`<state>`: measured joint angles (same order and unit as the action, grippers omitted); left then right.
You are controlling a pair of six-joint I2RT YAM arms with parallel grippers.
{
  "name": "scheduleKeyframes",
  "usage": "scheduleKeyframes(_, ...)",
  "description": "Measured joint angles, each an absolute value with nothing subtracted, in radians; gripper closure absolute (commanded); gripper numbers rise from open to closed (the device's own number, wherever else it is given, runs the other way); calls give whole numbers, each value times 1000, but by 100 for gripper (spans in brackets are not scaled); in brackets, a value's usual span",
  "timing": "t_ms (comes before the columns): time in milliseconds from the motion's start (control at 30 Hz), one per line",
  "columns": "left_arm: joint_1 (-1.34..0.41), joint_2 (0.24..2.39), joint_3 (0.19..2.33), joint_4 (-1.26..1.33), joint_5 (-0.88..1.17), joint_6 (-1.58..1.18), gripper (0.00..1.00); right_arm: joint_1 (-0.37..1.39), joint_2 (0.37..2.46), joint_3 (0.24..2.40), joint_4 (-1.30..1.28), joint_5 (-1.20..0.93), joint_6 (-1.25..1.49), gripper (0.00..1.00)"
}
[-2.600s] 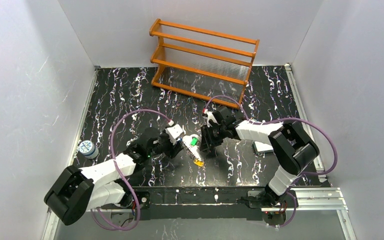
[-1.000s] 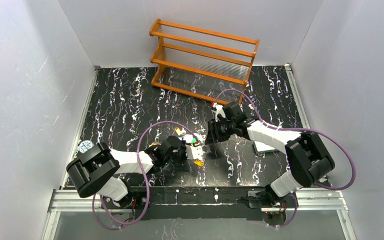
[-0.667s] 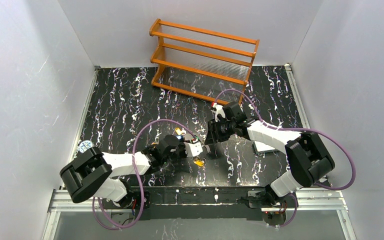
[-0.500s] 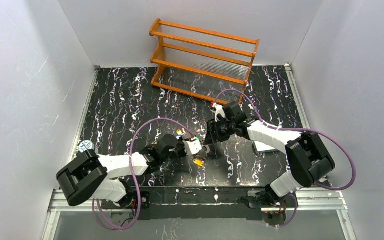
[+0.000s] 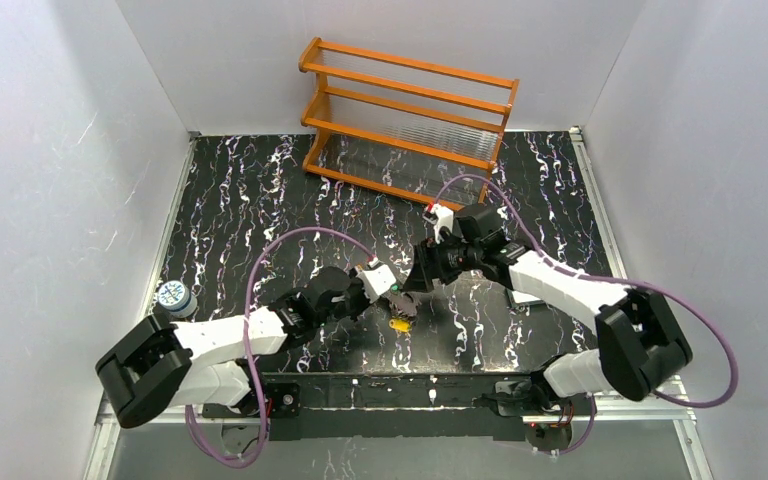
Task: Put the keys on the keyring
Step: Pick up the keyring from the center of the board.
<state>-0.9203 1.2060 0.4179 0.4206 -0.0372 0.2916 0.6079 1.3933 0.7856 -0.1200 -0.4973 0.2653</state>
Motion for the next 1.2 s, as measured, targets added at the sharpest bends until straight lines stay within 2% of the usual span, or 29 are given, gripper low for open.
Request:
scheduleKeyframes(300,-920,1070,418,420,16,192,100,608,1196,698,84,-481,242,15)
scheduleKeyframes(567,-920,969,399,426,64,171,100,608,1037,440,464,-573,172,15)
scheduleKeyframes(700,-920,952,399,435,116,178,100,608,1033,411,607,-653,128,24)
scheduleKeyframes(933,-920,955,399,441,209,203,100,610,1117,411,761,-847,28,52)
scheduleKeyframes(1200,-920,960,399,442,268,220,100,625,1160,411,780,-960,-90,53)
